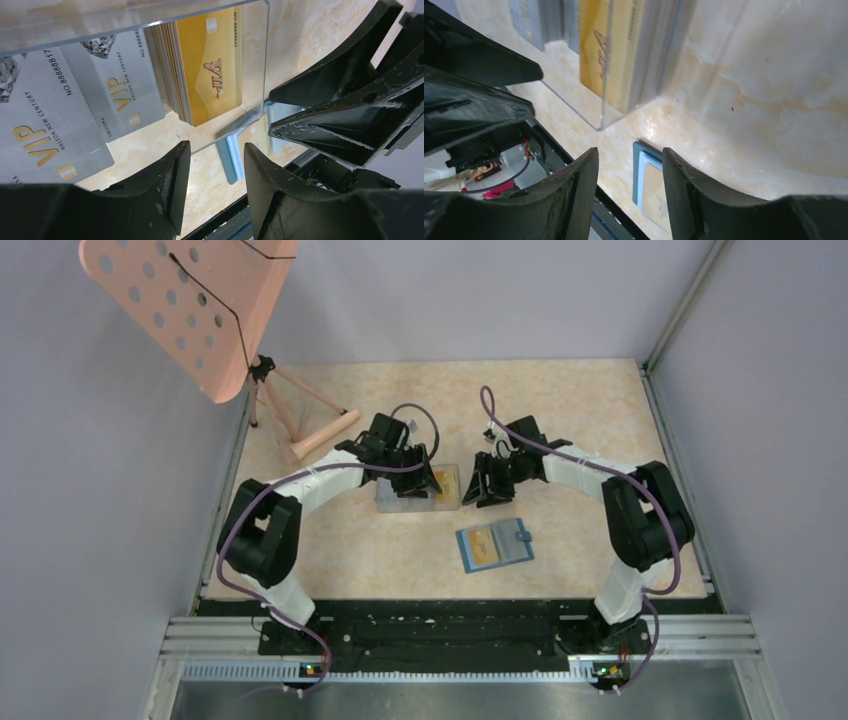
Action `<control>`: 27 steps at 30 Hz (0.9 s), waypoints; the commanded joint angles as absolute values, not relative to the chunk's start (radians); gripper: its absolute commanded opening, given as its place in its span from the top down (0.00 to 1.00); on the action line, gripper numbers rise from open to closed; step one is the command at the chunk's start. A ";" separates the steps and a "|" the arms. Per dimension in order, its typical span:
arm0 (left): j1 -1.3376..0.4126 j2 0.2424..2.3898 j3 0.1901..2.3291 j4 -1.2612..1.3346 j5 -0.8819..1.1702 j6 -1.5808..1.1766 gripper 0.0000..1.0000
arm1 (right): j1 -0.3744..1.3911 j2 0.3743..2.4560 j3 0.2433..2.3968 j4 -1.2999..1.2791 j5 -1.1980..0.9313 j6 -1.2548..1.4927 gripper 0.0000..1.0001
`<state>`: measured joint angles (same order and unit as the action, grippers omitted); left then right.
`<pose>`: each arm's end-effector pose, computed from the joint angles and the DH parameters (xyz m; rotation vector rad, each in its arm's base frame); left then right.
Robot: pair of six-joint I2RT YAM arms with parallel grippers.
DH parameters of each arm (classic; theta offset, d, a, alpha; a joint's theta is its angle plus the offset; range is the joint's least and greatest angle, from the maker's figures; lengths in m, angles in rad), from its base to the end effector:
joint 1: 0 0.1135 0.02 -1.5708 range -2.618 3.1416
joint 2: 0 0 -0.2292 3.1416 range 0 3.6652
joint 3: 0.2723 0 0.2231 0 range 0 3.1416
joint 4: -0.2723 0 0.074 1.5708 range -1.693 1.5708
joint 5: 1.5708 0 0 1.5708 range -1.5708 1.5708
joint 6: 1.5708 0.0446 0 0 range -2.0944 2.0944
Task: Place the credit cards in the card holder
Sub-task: Move the card holder to the center of the board.
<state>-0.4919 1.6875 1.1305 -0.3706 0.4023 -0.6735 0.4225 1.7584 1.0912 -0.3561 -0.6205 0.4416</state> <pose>0.2825 -0.1712 0.1864 -0.0613 2.6698 -0.9421 0.2868 0.1574 0.1587 -0.2167 2.6956 1.1008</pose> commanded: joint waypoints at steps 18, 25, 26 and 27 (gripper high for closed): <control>-0.574 1.720 1.152 -0.352 0.447 -0.673 0.55 | 0.416 1.671 0.960 -0.426 -0.576 0.383 0.50; -0.567 1.657 1.168 -0.356 0.426 -0.660 0.51 | 0.416 1.658 1.033 -0.430 -0.610 0.396 0.49; -0.562 1.649 1.170 -0.358 0.424 -0.658 0.50 | 0.416 1.657 1.049 -0.432 -0.613 0.399 0.49; -0.555 1.637 1.170 -0.360 0.425 -0.658 0.50 | 0.416 1.657 1.070 -0.436 -0.616 0.400 0.49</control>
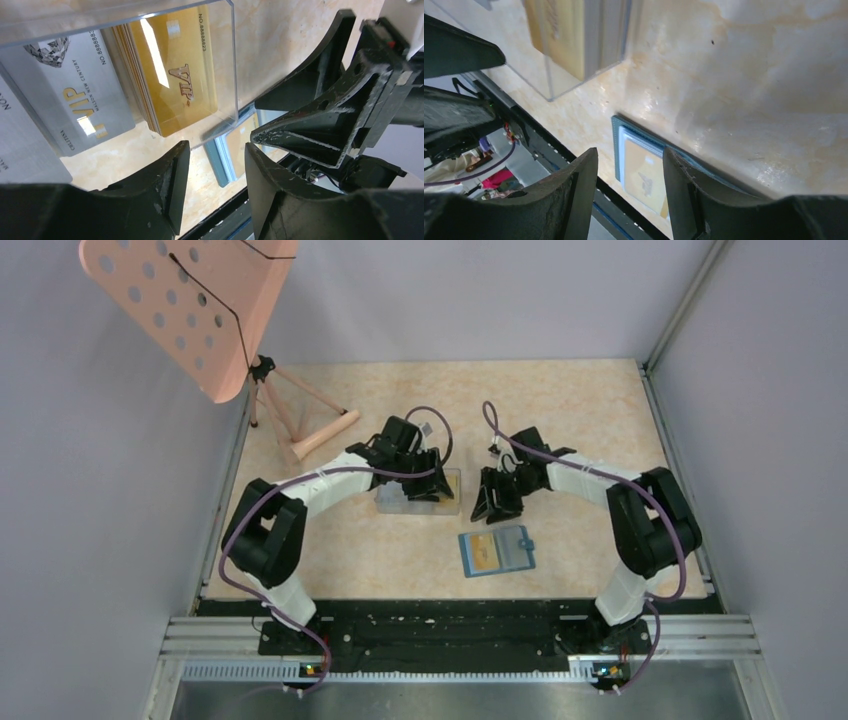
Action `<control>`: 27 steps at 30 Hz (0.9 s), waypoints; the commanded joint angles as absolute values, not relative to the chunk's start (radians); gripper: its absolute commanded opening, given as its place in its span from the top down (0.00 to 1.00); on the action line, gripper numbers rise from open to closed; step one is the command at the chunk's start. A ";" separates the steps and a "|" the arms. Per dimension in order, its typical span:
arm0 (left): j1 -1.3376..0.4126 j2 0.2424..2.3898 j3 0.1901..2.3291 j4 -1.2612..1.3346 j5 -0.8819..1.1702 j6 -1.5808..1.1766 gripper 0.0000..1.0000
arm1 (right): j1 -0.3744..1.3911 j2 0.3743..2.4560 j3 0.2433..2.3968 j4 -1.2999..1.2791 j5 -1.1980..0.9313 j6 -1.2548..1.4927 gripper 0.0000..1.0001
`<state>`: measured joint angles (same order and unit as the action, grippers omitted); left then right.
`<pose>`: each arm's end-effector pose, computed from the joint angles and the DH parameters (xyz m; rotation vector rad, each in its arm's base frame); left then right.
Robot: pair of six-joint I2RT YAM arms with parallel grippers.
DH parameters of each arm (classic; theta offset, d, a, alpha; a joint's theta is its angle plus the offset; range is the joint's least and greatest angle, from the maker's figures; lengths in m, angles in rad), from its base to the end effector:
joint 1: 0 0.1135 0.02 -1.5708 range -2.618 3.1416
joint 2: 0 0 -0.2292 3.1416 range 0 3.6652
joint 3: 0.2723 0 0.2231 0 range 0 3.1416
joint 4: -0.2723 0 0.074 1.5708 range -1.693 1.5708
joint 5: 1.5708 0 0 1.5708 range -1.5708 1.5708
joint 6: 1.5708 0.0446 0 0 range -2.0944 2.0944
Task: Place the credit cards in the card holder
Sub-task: Move the card holder to the center of the board, then pick up the credit card from the storage box.
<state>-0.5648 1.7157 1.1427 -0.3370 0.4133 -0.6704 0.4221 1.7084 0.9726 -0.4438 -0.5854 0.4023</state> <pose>0.2748 -0.1953 0.1835 0.0507 2.6714 -0.9848 0.2575 0.1427 0.1380 -0.1982 2.8461 1.0124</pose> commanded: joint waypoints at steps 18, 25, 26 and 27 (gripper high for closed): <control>-0.234 1.562 1.193 -0.686 0.298 -0.446 0.44 | 0.503 1.830 1.455 -0.496 -0.646 0.463 0.50; -0.207 1.643 1.197 -0.683 0.332 -0.429 0.44 | 0.569 1.960 1.551 -0.485 -0.671 0.510 0.55; -0.208 1.652 1.191 -0.673 0.355 -0.431 0.44 | 0.577 1.975 1.557 -0.480 -0.670 0.517 0.55; -0.209 1.659 1.182 -0.661 0.373 -0.437 0.45 | 0.584 1.990 1.563 -0.476 -0.668 0.522 0.55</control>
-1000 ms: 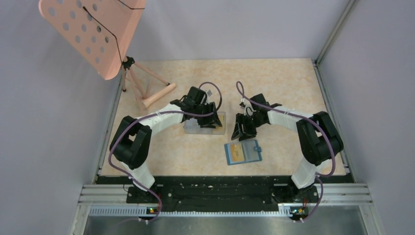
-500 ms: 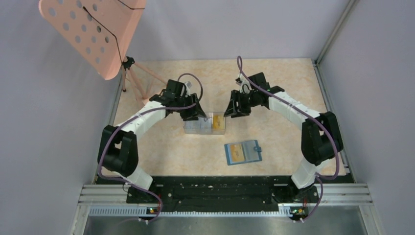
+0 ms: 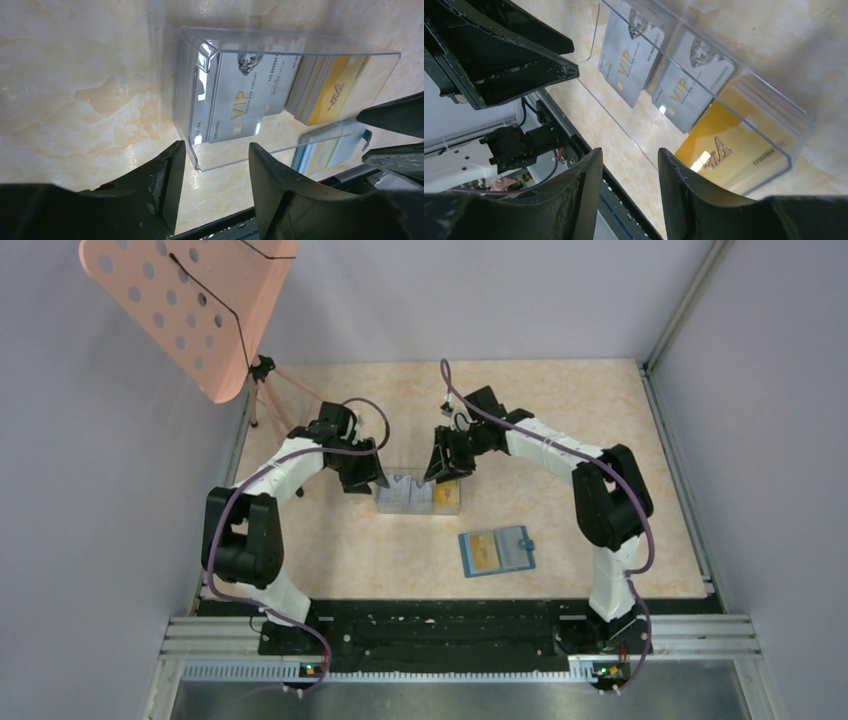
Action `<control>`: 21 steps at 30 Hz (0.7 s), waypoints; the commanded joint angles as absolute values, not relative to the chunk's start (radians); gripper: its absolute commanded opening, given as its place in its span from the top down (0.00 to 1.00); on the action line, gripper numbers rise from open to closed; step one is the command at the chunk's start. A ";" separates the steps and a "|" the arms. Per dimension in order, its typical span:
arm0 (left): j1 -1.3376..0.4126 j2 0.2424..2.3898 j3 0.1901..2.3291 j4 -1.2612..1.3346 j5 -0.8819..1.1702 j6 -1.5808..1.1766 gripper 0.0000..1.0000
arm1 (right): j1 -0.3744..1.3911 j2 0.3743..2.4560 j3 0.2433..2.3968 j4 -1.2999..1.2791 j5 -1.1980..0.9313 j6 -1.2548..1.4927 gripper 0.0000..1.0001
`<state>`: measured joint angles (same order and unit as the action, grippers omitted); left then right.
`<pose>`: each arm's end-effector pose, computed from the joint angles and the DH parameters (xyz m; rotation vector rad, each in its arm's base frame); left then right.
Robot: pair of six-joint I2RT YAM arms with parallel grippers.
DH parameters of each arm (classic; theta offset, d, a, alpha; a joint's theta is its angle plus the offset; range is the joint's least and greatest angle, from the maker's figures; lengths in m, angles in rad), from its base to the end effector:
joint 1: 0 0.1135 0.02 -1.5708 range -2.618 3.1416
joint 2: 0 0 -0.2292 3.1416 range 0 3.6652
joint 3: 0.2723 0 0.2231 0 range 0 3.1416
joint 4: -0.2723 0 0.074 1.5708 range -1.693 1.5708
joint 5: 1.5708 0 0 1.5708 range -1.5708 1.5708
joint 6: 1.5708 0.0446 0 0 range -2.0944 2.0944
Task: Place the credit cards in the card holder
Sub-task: Pick up the credit card from the storage box.
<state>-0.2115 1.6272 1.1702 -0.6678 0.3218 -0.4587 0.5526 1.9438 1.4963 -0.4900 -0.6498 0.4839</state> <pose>0.2927 -0.0773 0.1964 -0.2393 2.7498 -0.6285 0.3161 0.2266 0.1998 -0.3837 2.6411 1.2068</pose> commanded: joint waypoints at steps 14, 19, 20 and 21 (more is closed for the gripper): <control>-0.335 1.680 1.097 -0.550 0.438 -0.522 0.72 | 0.618 2.097 1.557 -0.454 -0.638 0.531 0.64; -0.379 1.673 1.093 -0.530 0.433 -0.548 0.71 | 0.619 2.112 1.557 -0.446 -0.655 0.537 0.73; -0.380 1.661 1.094 -0.529 0.429 -0.552 0.70 | 0.620 2.117 1.560 -0.445 -0.657 0.539 0.74; -0.380 1.646 1.095 -0.532 0.421 -0.554 0.68 | 0.621 2.119 1.563 -0.444 -0.659 0.541 0.74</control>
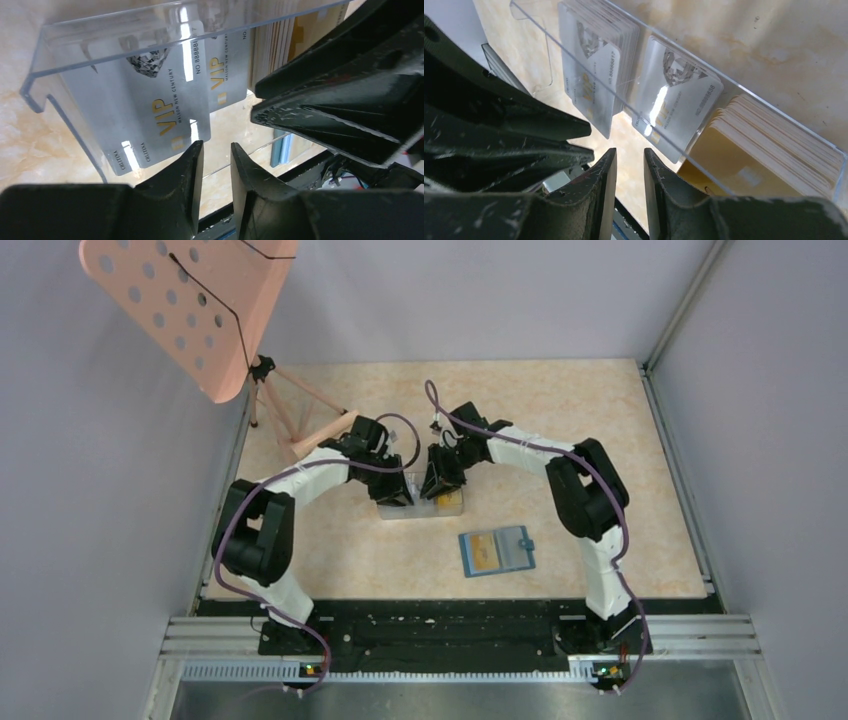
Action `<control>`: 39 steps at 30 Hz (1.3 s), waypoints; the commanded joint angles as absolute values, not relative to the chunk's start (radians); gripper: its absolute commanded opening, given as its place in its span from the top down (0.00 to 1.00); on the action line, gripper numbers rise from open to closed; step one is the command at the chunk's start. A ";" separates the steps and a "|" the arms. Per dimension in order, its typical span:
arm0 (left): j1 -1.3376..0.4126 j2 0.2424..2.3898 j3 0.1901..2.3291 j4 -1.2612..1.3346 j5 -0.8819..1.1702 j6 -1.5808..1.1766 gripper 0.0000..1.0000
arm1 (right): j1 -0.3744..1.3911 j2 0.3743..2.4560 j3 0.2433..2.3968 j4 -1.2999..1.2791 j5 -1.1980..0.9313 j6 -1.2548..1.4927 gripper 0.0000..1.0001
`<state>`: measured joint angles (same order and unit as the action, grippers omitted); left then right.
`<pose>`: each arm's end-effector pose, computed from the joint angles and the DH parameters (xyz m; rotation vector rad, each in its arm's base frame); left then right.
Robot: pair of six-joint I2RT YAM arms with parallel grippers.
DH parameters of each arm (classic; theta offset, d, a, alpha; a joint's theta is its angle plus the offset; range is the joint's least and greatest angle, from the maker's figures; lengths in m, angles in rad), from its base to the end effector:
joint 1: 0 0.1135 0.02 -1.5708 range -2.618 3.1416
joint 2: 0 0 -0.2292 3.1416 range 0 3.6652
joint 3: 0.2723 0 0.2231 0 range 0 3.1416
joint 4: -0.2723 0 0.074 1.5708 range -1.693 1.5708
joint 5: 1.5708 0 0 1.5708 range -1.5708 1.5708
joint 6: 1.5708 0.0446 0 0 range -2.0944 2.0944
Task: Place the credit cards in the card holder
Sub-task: Pick up the credit card from the storage box.
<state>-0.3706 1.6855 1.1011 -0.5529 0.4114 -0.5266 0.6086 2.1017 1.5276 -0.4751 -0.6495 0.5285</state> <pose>0.2795 -0.1277 0.1684 -0.0906 2.8223 -0.7997 0.3157 0.2529 0.1499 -0.3642 2.7934 1.1992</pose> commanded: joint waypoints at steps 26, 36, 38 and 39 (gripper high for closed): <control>-0.246 1.663 1.057 -0.553 0.410 -0.483 0.51 | 0.653 2.198 1.664 -0.443 -0.679 0.589 0.74; -0.323 1.657 1.049 -0.481 0.440 -0.537 0.56 | 0.679 2.247 1.720 -0.480 -0.690 0.583 0.88; -0.325 1.644 1.043 -0.468 0.441 -0.550 0.55 | 0.684 2.246 1.725 -0.481 -0.693 0.581 0.88; -0.325 1.637 1.041 -0.469 0.437 -0.551 0.54 | 0.684 2.244 1.727 -0.481 -0.693 0.581 0.88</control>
